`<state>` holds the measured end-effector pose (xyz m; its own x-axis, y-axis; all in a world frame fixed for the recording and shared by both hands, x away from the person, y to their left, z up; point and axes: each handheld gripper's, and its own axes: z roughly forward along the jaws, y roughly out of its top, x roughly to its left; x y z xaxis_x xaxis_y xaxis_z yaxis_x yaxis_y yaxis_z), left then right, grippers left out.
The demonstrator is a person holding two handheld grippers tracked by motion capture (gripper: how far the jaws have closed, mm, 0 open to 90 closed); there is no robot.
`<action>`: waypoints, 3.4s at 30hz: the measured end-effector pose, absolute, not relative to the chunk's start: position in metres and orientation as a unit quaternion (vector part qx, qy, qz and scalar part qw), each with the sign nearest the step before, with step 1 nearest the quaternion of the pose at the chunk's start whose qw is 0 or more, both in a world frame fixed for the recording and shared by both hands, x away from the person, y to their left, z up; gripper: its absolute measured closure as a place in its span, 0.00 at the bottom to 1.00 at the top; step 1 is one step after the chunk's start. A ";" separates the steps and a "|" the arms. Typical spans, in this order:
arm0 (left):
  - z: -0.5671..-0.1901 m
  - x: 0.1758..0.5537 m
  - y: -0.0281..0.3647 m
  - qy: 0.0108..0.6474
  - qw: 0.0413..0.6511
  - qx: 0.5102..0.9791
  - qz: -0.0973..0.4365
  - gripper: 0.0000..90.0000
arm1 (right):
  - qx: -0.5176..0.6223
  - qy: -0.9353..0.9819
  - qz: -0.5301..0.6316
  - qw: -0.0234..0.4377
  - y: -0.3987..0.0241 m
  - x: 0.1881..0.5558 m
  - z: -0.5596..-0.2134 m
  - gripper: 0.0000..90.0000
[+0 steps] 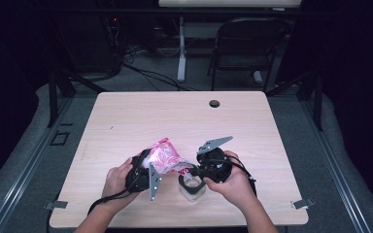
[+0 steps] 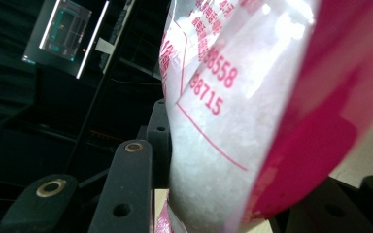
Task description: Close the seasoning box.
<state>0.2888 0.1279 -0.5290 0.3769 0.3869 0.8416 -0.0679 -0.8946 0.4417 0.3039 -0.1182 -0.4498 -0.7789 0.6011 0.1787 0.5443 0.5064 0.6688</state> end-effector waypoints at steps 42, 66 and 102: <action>-0.517 0.284 0.122 0.060 0.169 0.787 0.590 0.74 | 0.335 0.873 0.352 0.051 -0.116 0.304 -0.461 1.00; -0.510 0.281 0.116 0.039 0.159 0.777 0.607 0.75 | 0.340 0.874 0.344 0.052 -0.117 0.305 -0.466 1.00; -0.500 0.273 0.106 -0.015 0.120 0.765 0.633 0.75 | 0.347 0.874 0.337 0.052 -0.121 0.306 -0.474 1.00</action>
